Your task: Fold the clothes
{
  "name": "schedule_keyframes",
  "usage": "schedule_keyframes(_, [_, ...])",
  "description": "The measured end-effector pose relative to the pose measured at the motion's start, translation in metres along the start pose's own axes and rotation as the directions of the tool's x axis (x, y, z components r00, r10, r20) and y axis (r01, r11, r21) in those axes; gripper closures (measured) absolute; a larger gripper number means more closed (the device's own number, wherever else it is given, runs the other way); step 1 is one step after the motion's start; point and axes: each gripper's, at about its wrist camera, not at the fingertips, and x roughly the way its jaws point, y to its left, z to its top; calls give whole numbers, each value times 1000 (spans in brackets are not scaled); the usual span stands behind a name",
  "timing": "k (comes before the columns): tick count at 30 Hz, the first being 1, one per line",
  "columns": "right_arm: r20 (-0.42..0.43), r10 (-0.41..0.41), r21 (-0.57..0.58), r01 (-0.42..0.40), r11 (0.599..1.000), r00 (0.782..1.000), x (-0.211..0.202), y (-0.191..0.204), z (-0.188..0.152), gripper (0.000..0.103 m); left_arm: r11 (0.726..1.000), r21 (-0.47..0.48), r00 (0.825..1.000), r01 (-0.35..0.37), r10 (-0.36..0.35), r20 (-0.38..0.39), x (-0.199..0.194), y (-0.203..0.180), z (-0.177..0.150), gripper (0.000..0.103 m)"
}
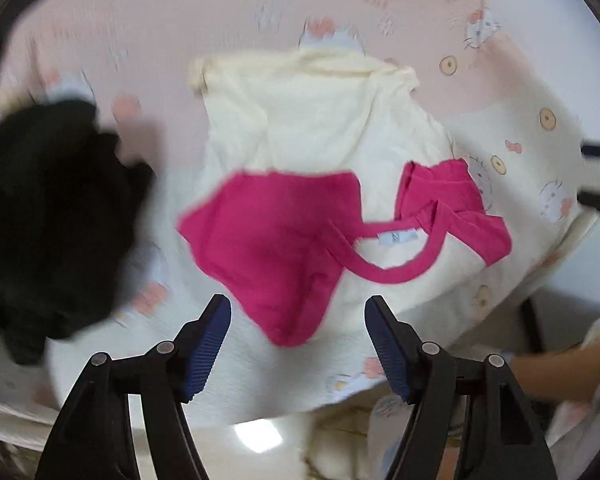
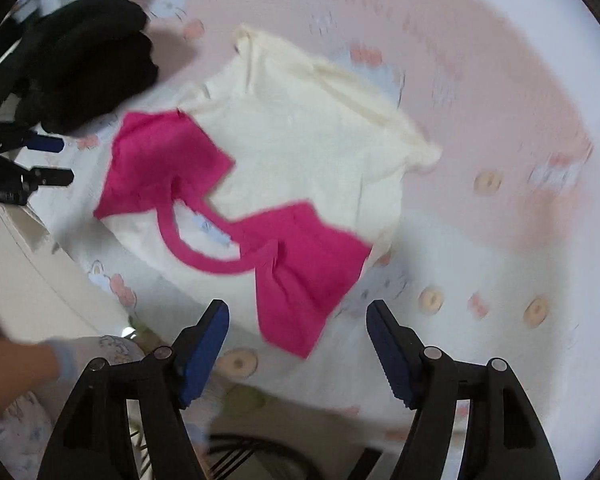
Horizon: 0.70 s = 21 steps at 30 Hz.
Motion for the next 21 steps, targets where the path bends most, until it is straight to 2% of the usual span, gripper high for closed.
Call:
schedule_keyframes(1, [18,-8,4,7,1000,1000,-4,1,1,32,999,12,999,-31,31,23,-9,-1,-1,35])
schedule_keyframes(3, [63,0,57,-3,998,998,-11,-5,-2,32,999,-30,999,-20,22,38,-21,5,0,35])
schedule_keyframes(6, [150,56,221,-89,971,987,-9,-24,-20,32,985,-142,994,102,-94,62,-26,18,3,35])
schedule_keyframes(7, [172,66,278,-113,954,983,-4,-30,-28,32,978,-177,993,113,-107,44,-21,21,4,35])
schedule_keyframes(9, [205,102,401,-178,899,974,10,-45,-48,32,968,-226,994,111,-113,5,-10,24,5,35])
schedule_keyframes(12, [243,181,510,-284,812,953,33,-62,-74,32,979,-199,996,46,-61,-69,14,12,3,35])
schedule_keyframes(14, [251,216,569,-324,756,944,48,-69,-86,32,985,-172,992,2,-23,-125,32,2,-3,35])
schedule_keyframes(16, [256,237,620,-347,704,937,62,-73,-96,32,985,-173,985,9,-39,-167,45,-2,-10,35])
schedule_keyframes(18, [264,258,654,-369,660,929,77,-69,-100,32,975,-223,970,18,-71,-234,63,-2,-19,35])
schedule_keyframes(21, [297,311,708,-426,563,903,100,-59,-104,32,941,-330,944,80,-177,-277,85,6,-32,35])
